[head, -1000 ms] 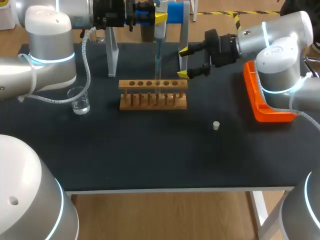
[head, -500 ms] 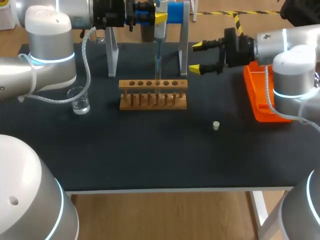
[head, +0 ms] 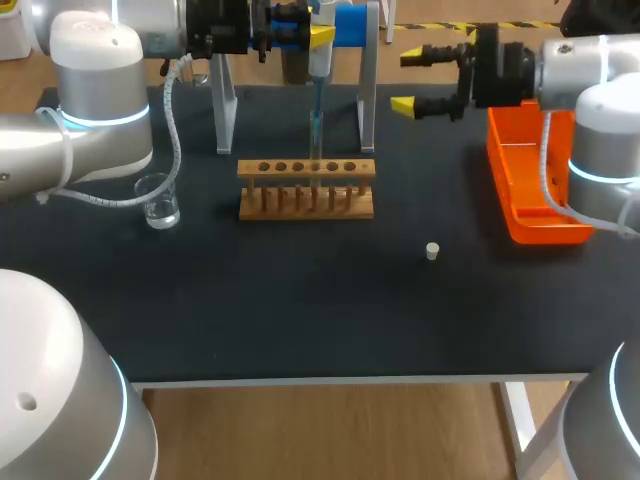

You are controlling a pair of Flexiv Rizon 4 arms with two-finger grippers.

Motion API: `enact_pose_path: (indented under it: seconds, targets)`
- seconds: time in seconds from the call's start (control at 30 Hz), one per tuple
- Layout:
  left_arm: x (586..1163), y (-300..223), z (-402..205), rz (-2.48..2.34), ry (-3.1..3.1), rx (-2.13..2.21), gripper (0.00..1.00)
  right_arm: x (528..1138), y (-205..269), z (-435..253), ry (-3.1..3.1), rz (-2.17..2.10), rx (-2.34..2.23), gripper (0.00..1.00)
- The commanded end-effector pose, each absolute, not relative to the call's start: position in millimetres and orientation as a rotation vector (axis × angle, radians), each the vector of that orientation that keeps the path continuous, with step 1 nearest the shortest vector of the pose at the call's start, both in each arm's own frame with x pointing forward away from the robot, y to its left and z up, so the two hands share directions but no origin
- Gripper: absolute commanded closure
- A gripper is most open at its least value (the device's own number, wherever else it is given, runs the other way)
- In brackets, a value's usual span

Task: Invert the test tube, pick up the pipette, mount the tip to pipette, aspirate from beaker and dispense into the tube, eject the tip, return the pipette, and cap with the stopper.

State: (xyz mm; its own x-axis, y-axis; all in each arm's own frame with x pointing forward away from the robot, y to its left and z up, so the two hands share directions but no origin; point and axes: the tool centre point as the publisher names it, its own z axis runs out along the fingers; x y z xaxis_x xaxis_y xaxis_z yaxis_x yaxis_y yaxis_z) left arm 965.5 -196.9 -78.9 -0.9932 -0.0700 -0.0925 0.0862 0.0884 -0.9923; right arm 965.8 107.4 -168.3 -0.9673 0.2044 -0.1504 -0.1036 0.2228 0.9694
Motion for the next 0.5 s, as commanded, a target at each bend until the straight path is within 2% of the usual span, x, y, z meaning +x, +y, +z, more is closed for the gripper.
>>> enact_pose_path:
  seconds: [0.03,0.23,0.27,0.3,0.37,0.43,0.47,0.5]
  targets:
    - [966,-196,-79,-2.049,2.230,0.021,1.00,953,99,-143,2.235,1.806,0.098,0.00]
    - [966,-196,-79,-2.049,2.230,0.021,1.00,948,98,-117,2.203,1.823,0.116,0.00]
    - [966,-196,-79,-2.049,2.230,0.021,1.00,947,99,-111,2.189,1.842,0.114,0.06]
    - [966,-196,-79,-2.049,2.230,0.021,1.00,946,99,-107,2.179,1.860,0.118,0.21]
    - [966,-196,-79,-2.049,2.230,0.021,1.00,945,101,-98,2.158,1.883,0.102,0.40]
    - [966,-196,-79,-2.049,2.230,0.021,1.00,945,103,-90,2.145,1.889,0.089,0.51]
    - [966,-196,-79,-2.049,2.230,0.021,1.00,946,104,-87,2.144,1.887,0.087,0.62]
    - [966,-196,-79,-2.049,2.230,0.021,1.00,947,105,-83,2.140,1.885,0.080,0.69]
